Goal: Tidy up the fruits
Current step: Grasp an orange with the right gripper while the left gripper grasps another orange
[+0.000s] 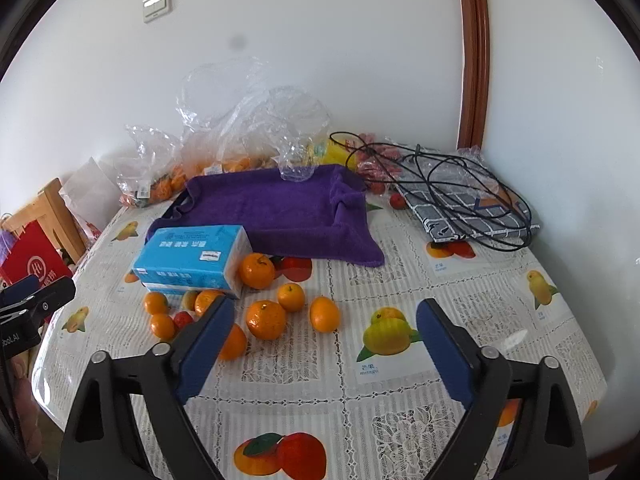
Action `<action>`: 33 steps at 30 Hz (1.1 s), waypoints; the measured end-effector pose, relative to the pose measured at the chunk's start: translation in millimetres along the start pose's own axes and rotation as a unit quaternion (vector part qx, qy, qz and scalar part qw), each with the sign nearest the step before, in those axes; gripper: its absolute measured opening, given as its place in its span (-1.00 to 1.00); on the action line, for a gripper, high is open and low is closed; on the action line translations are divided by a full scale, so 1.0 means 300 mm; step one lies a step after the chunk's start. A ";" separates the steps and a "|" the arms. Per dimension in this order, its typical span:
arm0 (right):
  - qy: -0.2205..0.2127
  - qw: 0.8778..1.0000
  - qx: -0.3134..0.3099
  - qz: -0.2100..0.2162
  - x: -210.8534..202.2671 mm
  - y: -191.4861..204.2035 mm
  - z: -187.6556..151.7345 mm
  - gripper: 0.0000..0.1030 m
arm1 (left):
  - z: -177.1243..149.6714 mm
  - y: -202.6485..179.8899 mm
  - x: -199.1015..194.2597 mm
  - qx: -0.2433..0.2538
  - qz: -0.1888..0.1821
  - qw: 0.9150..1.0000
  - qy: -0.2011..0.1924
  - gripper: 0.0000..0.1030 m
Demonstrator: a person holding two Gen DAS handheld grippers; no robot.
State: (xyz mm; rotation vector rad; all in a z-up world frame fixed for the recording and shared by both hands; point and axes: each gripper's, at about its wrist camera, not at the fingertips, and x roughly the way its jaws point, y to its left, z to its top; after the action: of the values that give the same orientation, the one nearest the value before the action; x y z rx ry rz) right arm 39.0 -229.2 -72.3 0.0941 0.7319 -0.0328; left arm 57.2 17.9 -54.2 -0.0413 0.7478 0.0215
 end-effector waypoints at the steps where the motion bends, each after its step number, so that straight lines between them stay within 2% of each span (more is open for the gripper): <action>1: 0.010 1.000 0.003 0.002 0.033 -0.006 -0.007 0.51 | -0.004 0.004 0.027 -0.002 0.000 1.000 0.007 1.00; 3: 0.031 0.999 0.008 0.008 0.100 -0.017 -0.025 0.30 | -0.013 0.014 0.080 -0.005 0.003 1.000 0.020 1.00; 8: 0.064 0.998 0.015 0.016 0.243 -0.026 -0.060 0.27 | -0.018 0.045 0.180 -0.012 0.006 0.999 0.043 1.00; 11: 0.075 0.997 0.008 0.015 0.311 -0.018 -0.062 0.16 | -0.020 0.063 0.222 -0.010 0.010 0.999 0.052 1.00; 13: 0.080 0.997 0.000 0.015 0.351 -0.013 -0.061 0.15 | -0.022 0.074 0.250 -0.012 0.014 0.998 0.060 1.00; 19: 0.097 0.995 -0.021 0.012 0.443 -0.008 -0.070 -0.24 | -0.037 0.089 0.299 -0.010 -0.007 0.997 0.074 1.00; 21: 0.083 0.996 -0.032 0.001 0.442 0.000 -0.072 -0.37 | -0.040 0.085 0.316 -0.011 -0.016 0.997 0.081 1.00; 25: 0.083 0.996 -0.037 0.002 0.437 -0.001 -0.078 -0.37 | -0.038 0.061 0.352 0.000 -0.019 0.996 0.087 0.96; 30: 0.086 0.996 -0.036 0.005 0.420 -0.012 -0.085 -0.37 | -0.024 0.040 0.415 -0.004 -0.028 0.994 0.106 0.80; 33: 0.086 0.996 -0.031 0.007 0.414 -0.014 -0.090 -0.37 | -0.028 0.028 0.454 -0.001 -0.030 0.992 0.121 0.53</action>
State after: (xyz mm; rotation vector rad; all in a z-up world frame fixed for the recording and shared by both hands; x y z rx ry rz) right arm 113.1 -230.3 -175.6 0.0425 0.9041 0.0109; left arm 150.9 26.6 -153.2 -0.0688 0.9878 -0.0404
